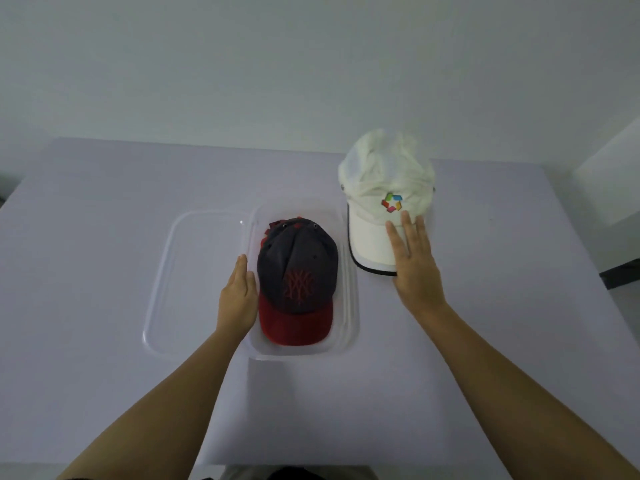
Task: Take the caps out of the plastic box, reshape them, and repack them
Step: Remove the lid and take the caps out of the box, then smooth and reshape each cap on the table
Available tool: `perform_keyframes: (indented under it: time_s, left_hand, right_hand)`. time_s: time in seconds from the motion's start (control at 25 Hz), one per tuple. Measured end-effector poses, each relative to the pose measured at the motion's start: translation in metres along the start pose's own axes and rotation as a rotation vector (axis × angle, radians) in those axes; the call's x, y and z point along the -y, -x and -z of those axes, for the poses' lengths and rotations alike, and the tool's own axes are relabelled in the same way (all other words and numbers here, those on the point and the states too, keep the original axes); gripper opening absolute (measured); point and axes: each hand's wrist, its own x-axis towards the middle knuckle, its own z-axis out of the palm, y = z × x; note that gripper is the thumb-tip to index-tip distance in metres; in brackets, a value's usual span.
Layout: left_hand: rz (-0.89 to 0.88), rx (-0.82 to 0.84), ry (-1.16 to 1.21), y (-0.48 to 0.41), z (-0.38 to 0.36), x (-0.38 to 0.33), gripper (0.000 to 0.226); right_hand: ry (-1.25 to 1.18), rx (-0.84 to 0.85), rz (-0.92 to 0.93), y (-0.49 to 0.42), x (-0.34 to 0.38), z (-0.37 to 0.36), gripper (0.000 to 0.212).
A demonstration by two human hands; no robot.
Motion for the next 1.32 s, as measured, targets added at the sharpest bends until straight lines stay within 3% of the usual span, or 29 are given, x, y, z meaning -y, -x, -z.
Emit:
perform_keyframes:
  time_s: [0.2,0.48,0.56,0.68,0.76,0.88,0.96,1.04,1.2,1.32]
  left_hand:
    - [-0.011,-0.013,-0.036,-0.002,-0.004,0.002,0.048]
    - [-0.043,-0.046,-0.097,-0.004,-0.008,0.003,0.048]
    - [-0.037,-0.047,-0.113,-0.004,-0.008,0.005,0.047]
    - [-0.057,-0.026,-0.147,-0.005,-0.005,0.010,0.054]
    - [-0.075,-0.005,-0.172,-0.006,-0.006,0.011,0.064]
    - [-0.049,0.006,-0.155,-0.006,-0.006,0.010,0.066]
    - [-0.058,0.003,-0.143,-0.005,-0.006,0.011,0.065]
    - [-0.069,0.001,-0.131,-0.006,-0.006,0.012,0.064]
    - [-0.059,0.018,-0.117,-0.007,-0.004,0.013,0.065]
    - [-0.078,0.004,-0.117,-0.006,-0.005,0.015,0.068]
  right_hand:
    - [0.031,0.332,-0.106,0.011,-0.045,-0.041,0.088]
    - [0.070,0.675,-0.094,-0.028,-0.060,-0.055,0.095]
    - [0.043,0.637,-0.072,-0.033,-0.041,-0.046,0.095]
    - [-0.309,0.330,0.089,-0.023,0.030,-0.029,0.066]
    - [-0.328,0.441,0.345,-0.006,0.073,-0.022,0.061]
    - [-0.027,0.856,0.372,0.011,0.106,-0.036,0.104]
    - [0.096,0.896,0.355,0.010,0.115,-0.045,0.121]
    - [0.152,0.879,0.366,0.007,0.124,-0.047,0.124]
    - [0.066,0.937,0.349,0.001,0.129,-0.038,0.121]
    - [-0.052,0.951,0.313,-0.004,0.125,-0.025,0.106]
